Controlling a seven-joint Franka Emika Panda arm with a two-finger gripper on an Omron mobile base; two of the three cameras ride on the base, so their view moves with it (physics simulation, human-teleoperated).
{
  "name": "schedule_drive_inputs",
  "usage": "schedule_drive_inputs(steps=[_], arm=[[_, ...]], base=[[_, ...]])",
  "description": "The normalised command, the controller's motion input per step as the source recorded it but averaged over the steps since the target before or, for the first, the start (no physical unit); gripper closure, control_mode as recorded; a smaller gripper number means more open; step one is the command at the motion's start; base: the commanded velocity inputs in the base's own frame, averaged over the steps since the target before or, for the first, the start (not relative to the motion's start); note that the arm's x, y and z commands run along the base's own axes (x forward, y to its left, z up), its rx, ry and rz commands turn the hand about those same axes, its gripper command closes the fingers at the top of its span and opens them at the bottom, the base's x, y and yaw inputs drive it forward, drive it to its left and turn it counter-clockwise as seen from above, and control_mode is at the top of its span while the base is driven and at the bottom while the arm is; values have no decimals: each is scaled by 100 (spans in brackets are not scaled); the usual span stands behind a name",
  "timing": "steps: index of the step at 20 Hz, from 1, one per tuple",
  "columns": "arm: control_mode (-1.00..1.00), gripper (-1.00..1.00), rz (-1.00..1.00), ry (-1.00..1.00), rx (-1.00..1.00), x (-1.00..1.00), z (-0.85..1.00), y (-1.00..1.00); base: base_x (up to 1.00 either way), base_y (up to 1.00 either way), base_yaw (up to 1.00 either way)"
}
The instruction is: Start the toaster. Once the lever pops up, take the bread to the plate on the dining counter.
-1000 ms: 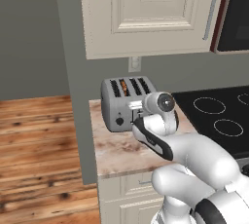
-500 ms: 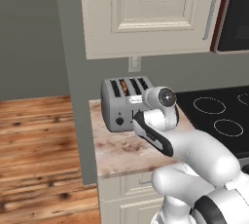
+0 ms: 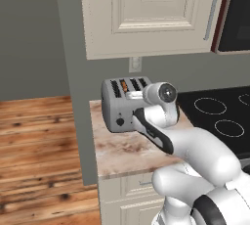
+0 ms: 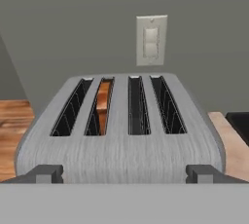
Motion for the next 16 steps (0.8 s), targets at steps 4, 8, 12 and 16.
schedule_drive_inputs(steps=[4,8,12,16], arm=[[-100,-100,-3,0,0,0,1,9],[-100,-100,-3,-1,0,1,0,16],[-100,-100,0,0,0,3,0,21],[-100,-100,0,-1,-1,10,0,33]], base=[[0,0,0],[0,0,0],[0,0,0],[0,0,0]])
